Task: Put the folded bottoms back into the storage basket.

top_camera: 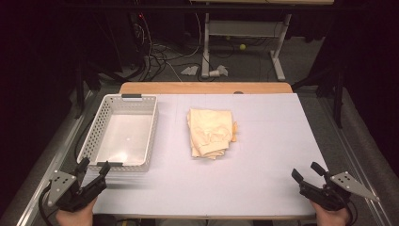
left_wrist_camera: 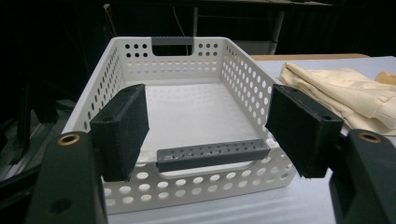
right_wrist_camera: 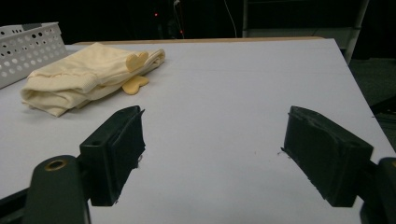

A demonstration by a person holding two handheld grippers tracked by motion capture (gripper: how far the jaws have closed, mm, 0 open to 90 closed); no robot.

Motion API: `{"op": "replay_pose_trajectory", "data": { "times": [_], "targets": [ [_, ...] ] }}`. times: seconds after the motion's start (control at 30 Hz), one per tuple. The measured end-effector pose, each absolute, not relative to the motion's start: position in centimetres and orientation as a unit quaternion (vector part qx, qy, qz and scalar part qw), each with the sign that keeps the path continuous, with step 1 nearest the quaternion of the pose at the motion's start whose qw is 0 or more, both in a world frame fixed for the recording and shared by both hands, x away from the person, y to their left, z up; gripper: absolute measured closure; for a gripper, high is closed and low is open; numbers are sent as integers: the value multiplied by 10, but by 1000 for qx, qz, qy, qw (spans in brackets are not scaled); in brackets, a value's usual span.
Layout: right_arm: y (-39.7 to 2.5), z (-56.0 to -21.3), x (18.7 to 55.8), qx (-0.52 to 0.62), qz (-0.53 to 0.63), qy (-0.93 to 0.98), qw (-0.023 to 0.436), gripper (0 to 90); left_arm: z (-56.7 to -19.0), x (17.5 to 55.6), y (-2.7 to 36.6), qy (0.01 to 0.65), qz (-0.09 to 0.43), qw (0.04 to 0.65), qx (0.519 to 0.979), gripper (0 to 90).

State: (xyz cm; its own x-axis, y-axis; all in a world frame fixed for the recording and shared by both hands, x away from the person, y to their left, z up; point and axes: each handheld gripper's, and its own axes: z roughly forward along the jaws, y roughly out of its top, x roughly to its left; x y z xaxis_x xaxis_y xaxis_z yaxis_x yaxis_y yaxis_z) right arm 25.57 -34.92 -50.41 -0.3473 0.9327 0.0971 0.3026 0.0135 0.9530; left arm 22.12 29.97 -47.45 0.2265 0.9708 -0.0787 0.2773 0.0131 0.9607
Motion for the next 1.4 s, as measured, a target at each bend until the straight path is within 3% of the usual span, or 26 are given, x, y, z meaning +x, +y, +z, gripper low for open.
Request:
{"op": "replay_pose_trajectory", "data": {
  "times": [1.4],
  "targets": [
    [-351,-504,250,481,513,639,311,209,-452,253,255,451,308,529,650,286]
  ]
}}
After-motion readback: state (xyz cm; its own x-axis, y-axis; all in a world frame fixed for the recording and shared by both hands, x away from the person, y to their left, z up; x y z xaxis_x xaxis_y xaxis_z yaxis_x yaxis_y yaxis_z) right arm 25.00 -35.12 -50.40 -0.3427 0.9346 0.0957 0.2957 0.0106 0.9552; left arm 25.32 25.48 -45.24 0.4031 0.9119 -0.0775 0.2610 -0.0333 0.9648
